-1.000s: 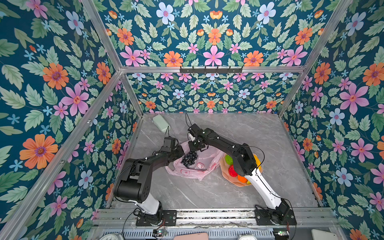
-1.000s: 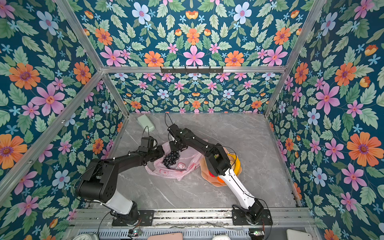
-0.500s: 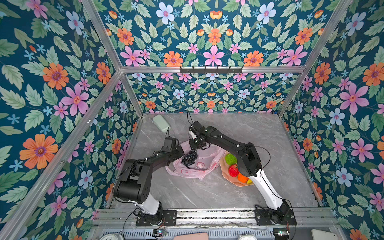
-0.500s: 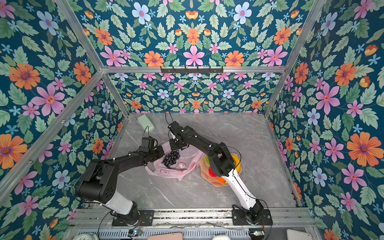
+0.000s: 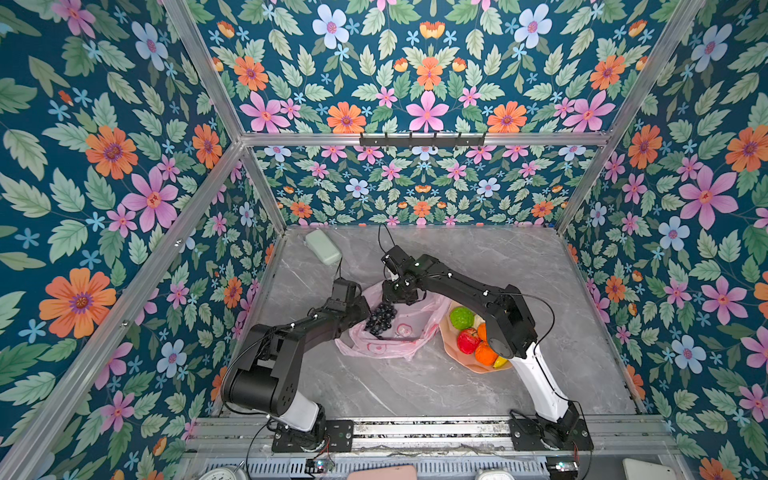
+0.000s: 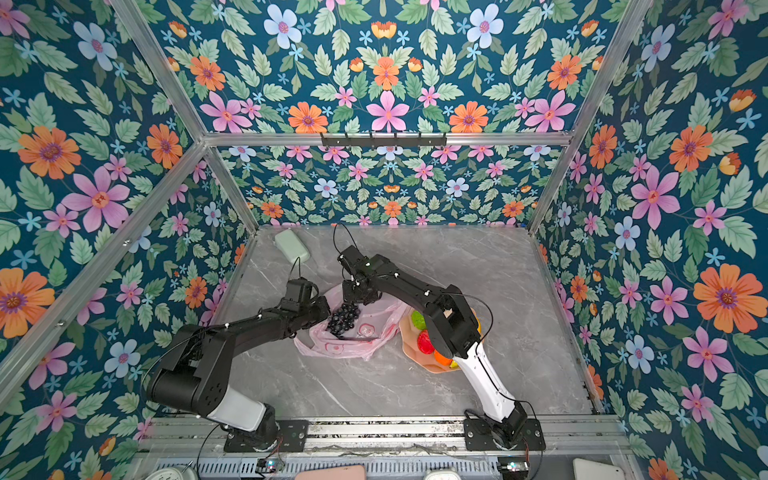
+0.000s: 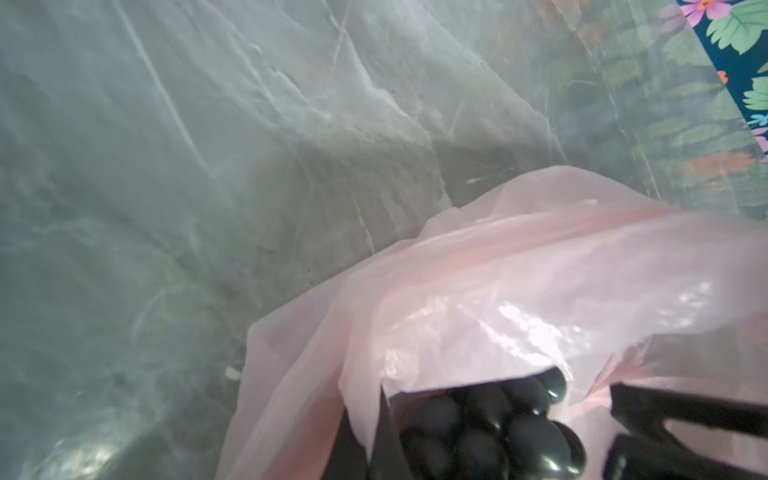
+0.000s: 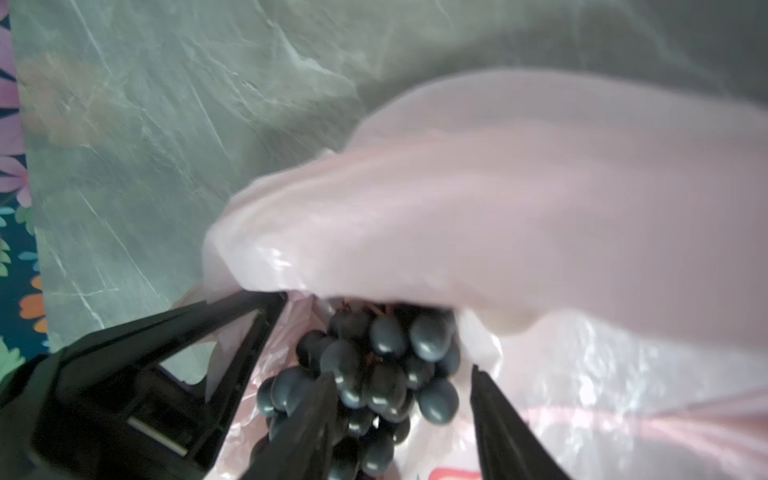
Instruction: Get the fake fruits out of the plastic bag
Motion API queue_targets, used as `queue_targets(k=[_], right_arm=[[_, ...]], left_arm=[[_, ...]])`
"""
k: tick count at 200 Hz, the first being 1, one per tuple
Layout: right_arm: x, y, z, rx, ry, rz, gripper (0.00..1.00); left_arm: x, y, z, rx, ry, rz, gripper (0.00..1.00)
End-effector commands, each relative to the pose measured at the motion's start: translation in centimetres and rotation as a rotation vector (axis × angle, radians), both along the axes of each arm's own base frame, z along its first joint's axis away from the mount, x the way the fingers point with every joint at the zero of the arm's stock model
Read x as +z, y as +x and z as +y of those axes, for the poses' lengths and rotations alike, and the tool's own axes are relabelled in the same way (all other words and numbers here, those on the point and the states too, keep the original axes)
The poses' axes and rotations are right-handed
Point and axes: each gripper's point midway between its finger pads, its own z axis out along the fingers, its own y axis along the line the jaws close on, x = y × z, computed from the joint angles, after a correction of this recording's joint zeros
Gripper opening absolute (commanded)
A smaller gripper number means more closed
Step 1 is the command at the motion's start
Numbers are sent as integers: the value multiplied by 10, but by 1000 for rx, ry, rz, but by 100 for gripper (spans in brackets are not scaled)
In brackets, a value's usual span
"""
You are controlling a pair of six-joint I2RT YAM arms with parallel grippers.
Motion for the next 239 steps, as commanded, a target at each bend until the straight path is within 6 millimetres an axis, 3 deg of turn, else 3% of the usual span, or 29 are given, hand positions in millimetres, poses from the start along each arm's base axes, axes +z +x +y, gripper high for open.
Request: queue_targets(k=[1,31,168,196,239], right_arm=[[12,-8,13,-102,104,19,62],[1,-20,20,-142,150,78,70],[-46,-30,47,-129,185,199,73],[-40,-31,62,-105,283,207,65],[-24,-28,72,-88,393,186,39]], left_arm=[[5,1,5,57,-2,-33,0],[8,-4,2,73,-30,-57,0],[9,-16,-33,-4,-122,-56,0],[10,-15,-35,-7,-127,-57,0],[8,-16,-33,6,-126,-55,0]])
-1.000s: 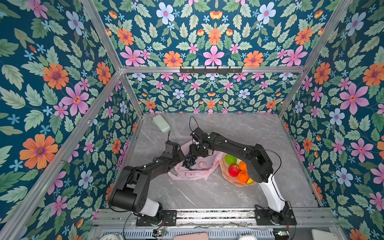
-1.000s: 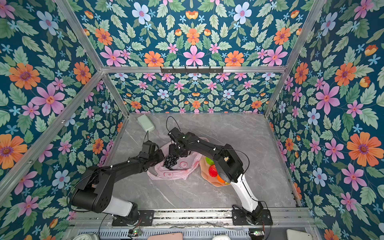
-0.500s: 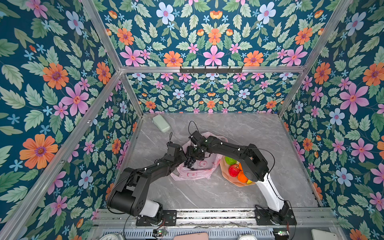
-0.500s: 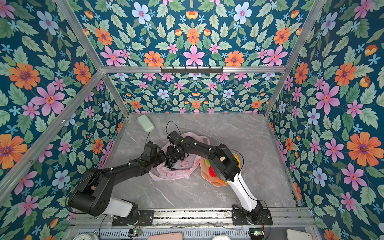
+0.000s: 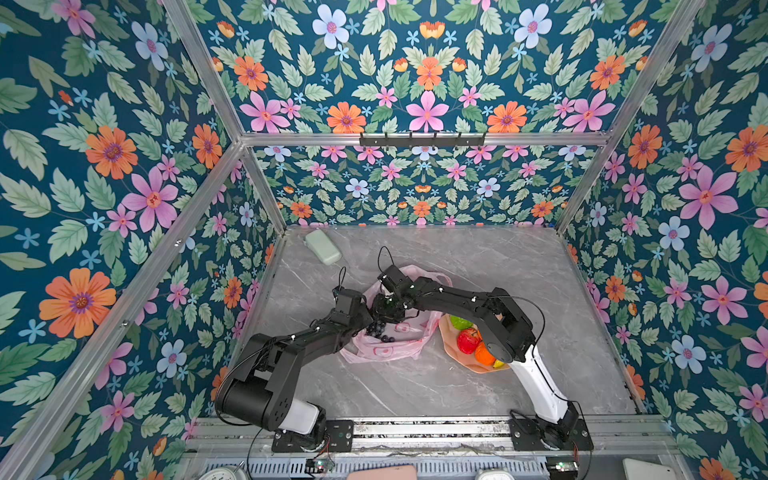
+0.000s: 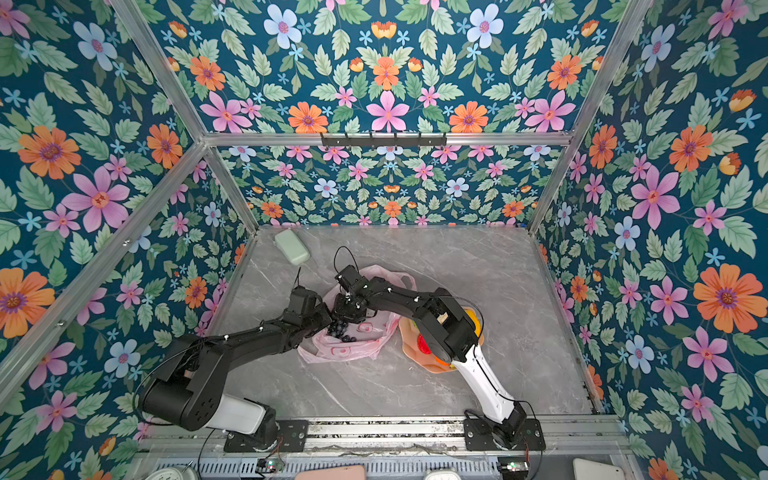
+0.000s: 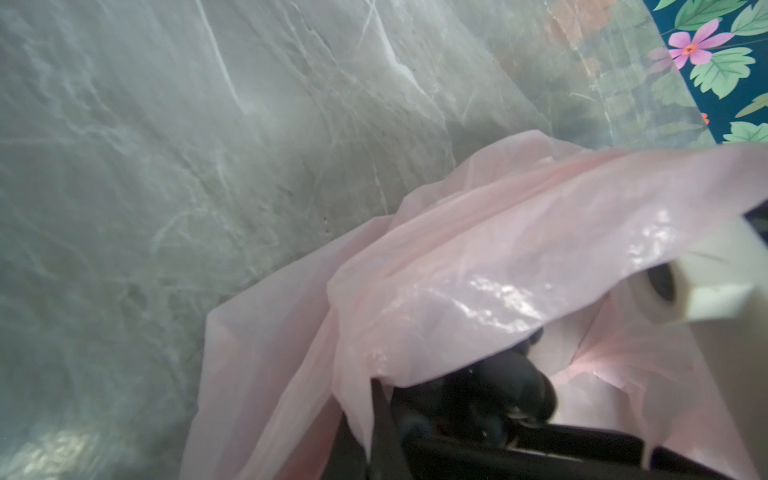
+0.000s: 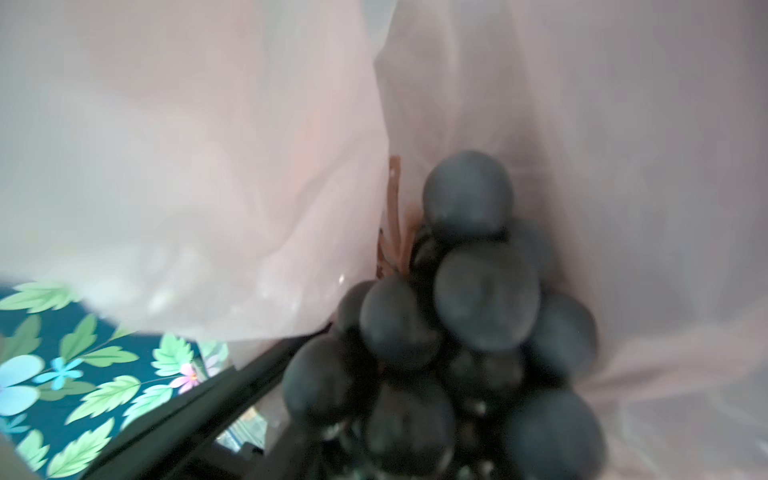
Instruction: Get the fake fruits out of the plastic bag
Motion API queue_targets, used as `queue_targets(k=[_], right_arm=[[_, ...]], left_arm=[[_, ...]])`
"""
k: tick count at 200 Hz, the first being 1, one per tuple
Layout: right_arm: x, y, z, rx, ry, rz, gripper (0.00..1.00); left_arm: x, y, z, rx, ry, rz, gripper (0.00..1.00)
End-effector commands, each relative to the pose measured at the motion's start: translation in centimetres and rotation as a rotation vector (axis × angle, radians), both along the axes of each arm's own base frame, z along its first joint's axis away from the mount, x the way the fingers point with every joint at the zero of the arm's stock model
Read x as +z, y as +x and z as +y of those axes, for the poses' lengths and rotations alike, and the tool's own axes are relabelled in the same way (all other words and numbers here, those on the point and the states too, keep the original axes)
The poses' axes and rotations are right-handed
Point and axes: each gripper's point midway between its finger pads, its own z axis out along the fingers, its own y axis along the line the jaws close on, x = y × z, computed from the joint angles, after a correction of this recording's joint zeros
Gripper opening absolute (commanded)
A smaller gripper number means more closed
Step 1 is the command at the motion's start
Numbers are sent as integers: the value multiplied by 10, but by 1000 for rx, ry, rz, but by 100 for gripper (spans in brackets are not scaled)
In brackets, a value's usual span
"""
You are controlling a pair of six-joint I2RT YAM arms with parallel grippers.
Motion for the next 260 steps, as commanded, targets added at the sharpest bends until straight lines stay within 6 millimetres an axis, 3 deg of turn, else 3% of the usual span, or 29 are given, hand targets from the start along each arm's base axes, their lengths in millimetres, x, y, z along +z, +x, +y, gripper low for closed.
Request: queue_targets(k=[1,44,163,260], right_arm=[[17,3,17,14,112,-28,39],[25,10,6,-11,136,-49,26],[56,8,-12,9,106,-153,20],[109,8,-39,3,101,-262,15]], left_arm=[[12,3,-18,-55,-76,-36,0],[14,3,-13,-33,-60,-41,0],[13,10,21,89,33,-16,0],[13,17,29,102,44,-20,0]])
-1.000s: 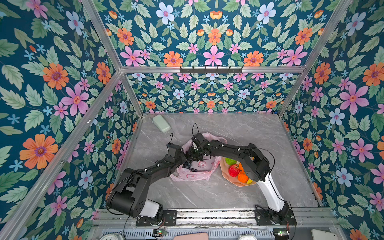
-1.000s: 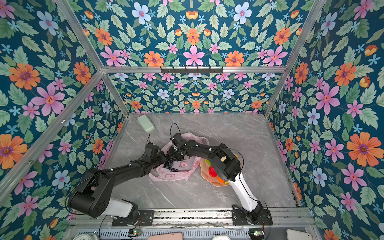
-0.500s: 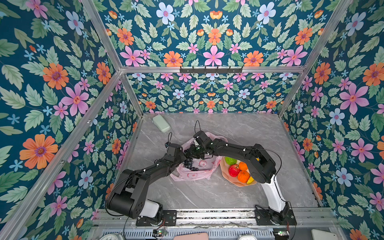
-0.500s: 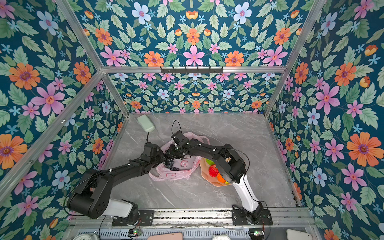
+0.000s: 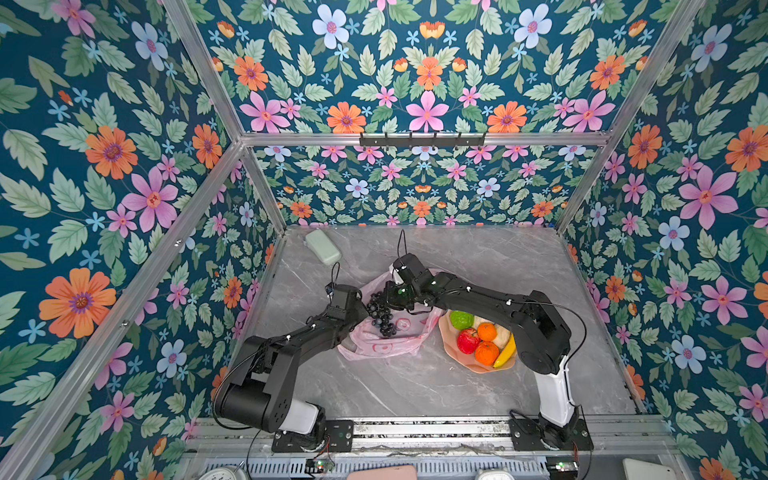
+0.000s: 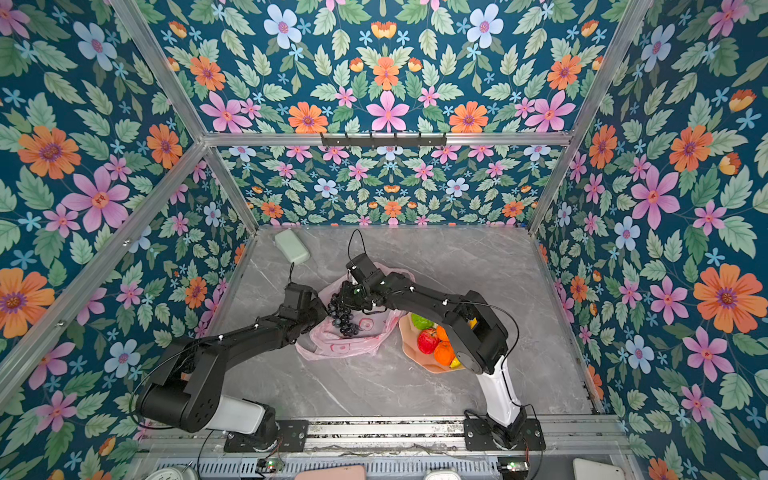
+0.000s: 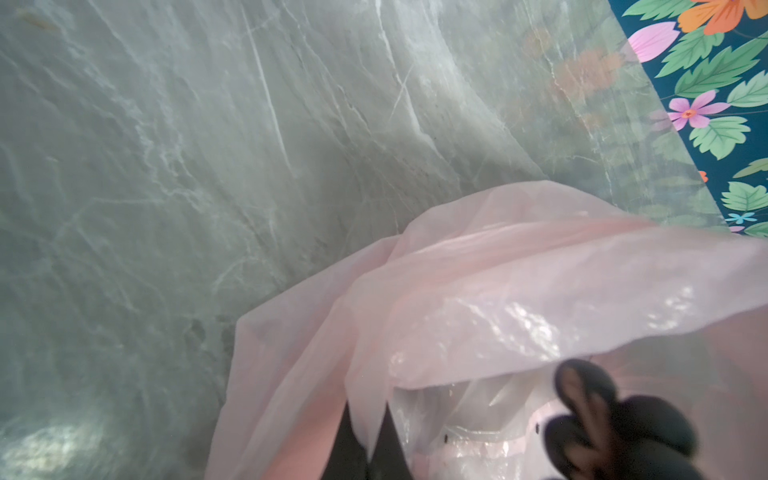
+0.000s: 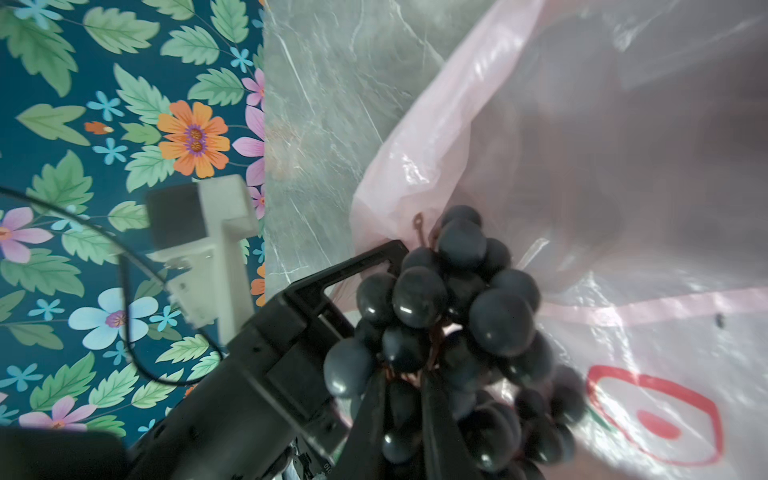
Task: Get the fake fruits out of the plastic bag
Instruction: 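Lift the grapes toward the bowl with the right gripper while the left releases the bag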
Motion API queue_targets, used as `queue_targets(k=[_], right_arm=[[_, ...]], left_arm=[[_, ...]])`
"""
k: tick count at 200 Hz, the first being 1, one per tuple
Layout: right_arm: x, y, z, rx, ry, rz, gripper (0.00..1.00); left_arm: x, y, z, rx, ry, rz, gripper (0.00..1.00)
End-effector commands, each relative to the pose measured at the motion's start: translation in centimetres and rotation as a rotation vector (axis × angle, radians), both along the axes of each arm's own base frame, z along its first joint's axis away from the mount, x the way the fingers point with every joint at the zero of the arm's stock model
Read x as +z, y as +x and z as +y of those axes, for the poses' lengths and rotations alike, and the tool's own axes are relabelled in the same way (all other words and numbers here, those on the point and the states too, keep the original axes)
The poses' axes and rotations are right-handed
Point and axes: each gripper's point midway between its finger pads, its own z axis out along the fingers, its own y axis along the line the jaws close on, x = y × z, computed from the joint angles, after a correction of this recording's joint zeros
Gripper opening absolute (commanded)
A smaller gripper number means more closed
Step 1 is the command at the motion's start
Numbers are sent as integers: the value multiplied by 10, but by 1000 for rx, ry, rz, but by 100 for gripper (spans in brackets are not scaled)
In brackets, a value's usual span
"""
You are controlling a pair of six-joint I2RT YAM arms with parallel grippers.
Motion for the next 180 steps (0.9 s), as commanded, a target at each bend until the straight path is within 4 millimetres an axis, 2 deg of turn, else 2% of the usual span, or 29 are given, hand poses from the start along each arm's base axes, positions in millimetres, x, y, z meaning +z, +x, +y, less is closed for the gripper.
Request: queue_targets(k=[1,46,90,96,98,103,146,180], right_arm=[[13,2,-8,-4,-6,-40,15],[51,-4,-36,-13,-3,-94,14],[88,-20,-78,-35,-57,-161,13],[87,-22,-83,-39,-70,-161,13],[98,-25,-86,-41,-55,-178,13],[103,-27,-91,-44,-58,-188,13],[120,-50,-128,-68,-97,-223,12],[121,-68,-156,-96,-127,-232,12]], left_arm=[[1,2,3,-1,21,-5,0],[-1,2,17,14,58,2,0],[-1,5,31,32,94,3,0],[-1,6,32,34,96,1,0],[-1,6,33,36,97,0,0],[-1,6,34,37,100,-1,0],[-1,9,39,45,116,0,0],[-3,9,39,30,128,14,0]])
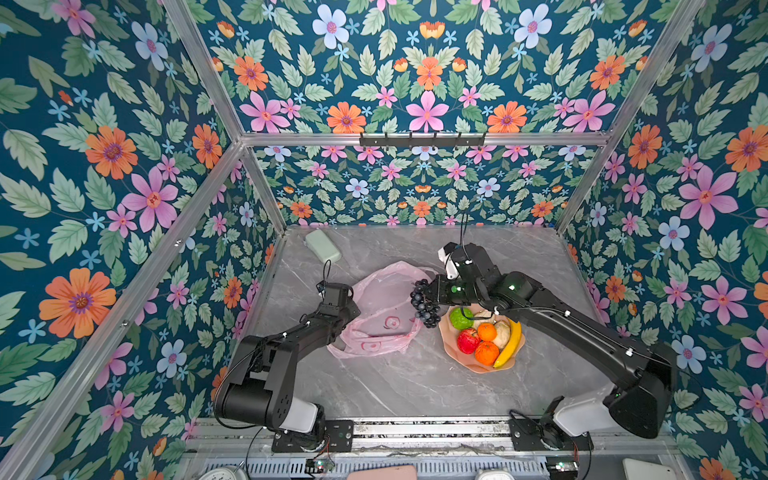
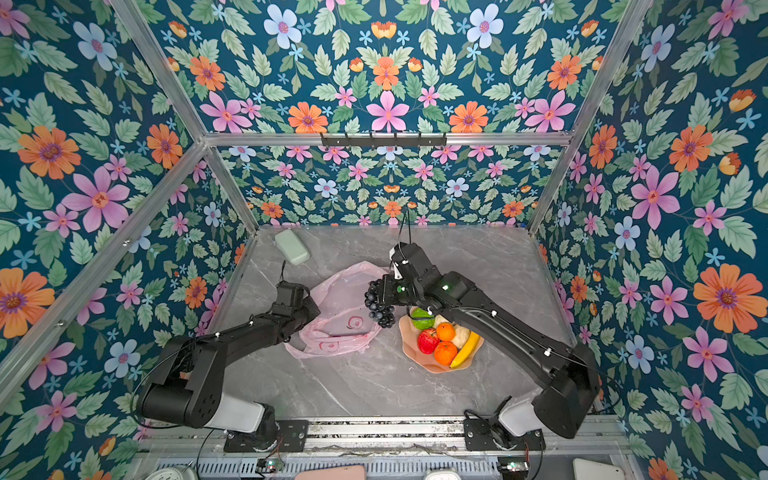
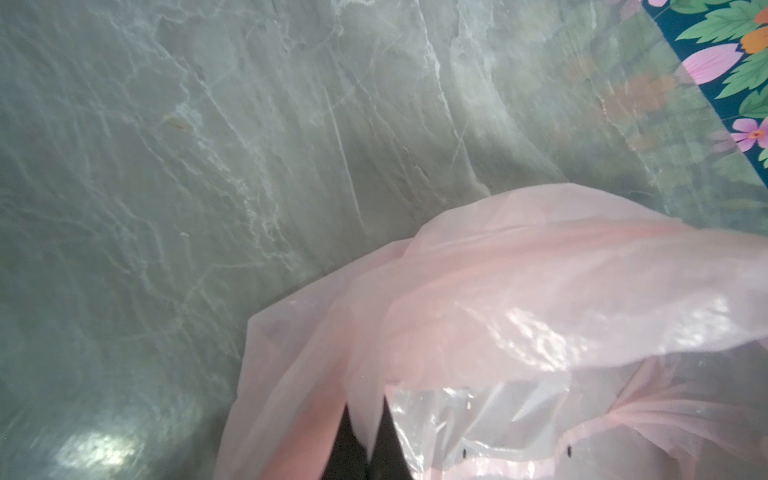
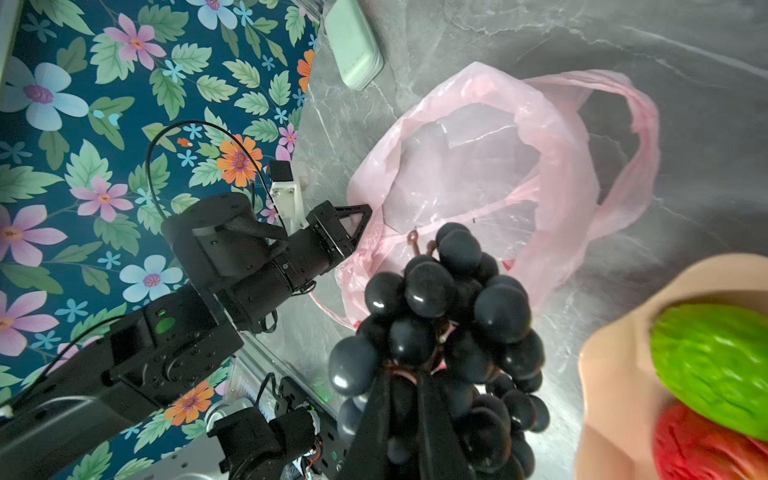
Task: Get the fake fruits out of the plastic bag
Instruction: 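Lift the grapes toward the bowl with the right gripper while the left releases the bag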
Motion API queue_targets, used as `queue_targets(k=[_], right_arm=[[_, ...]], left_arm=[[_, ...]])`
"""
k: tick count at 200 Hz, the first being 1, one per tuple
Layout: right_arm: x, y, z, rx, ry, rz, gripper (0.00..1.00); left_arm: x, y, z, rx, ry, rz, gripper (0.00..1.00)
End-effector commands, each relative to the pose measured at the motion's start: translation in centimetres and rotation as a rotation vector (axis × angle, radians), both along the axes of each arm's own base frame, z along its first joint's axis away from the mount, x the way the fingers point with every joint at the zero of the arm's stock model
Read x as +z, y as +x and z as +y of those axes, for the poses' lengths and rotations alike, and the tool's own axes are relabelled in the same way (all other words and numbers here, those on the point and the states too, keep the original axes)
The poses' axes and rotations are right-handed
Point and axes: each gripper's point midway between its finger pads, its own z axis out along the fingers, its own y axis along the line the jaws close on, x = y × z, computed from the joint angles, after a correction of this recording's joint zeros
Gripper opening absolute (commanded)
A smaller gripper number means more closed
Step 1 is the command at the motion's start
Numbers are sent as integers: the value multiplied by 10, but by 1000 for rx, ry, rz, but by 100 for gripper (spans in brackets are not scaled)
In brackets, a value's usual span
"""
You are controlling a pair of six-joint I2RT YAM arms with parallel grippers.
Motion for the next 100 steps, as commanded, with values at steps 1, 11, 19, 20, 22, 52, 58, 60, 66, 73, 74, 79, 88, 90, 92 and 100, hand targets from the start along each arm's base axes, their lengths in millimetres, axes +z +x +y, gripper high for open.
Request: queue_targets(k=[1,11,19,20,22,52,58,60,66,73,74,79,88,90,92,100], right_arm=[[-3,-8,-21,-28,-53,-16,12],[-6,-13,-27,-33,-64,-14,12],[-7,-17,-33,-38,-72,-15,12],[-7,-18,-34,-38,-73,-14,12],[-7,-19,-35,-40,-75,-14,12],[-16,-32,-53,-48,-108,-12,12],[-18,-34,-56,-46,-115,-12,12],[-18,-35,-57,-46,-117,-14,12],[-20,-36,-59,-43,-125,-15,12],[-22,-38,-61,-40,-132,-17,12],[-23,-38,-62,-39,-134,-16,12],[-25,-40,-63,-35,-139,-17,12],[-27,-42,-66,-33,-147,-22,12],[-28,-42,-66,-32,-148,-23,12],[-29,-43,-66,-30,-150,-22,12],[-31,-44,-68,-24,-156,-23,12]], left_arm=[[0,1,3,-9,29,7,0],[-1,0,4,-8,35,12,0],[0,0,5,-7,38,13,0],[0,-1,5,-7,38,13,0],[0,-1,5,-7,40,14,0],[2,-2,5,-17,45,7,0],[3,-1,5,-19,46,4,0],[3,-1,5,-22,46,5,0],[5,-1,5,-25,46,3,0],[5,-1,4,-30,46,0,0],[6,-1,4,-30,46,0,0],[6,-1,4,-33,45,-1,0],[7,-2,4,-35,45,0,0],[7,-2,3,-35,46,1,0],[7,-2,4,-35,47,1,0],[7,-3,4,-34,48,2,0]])
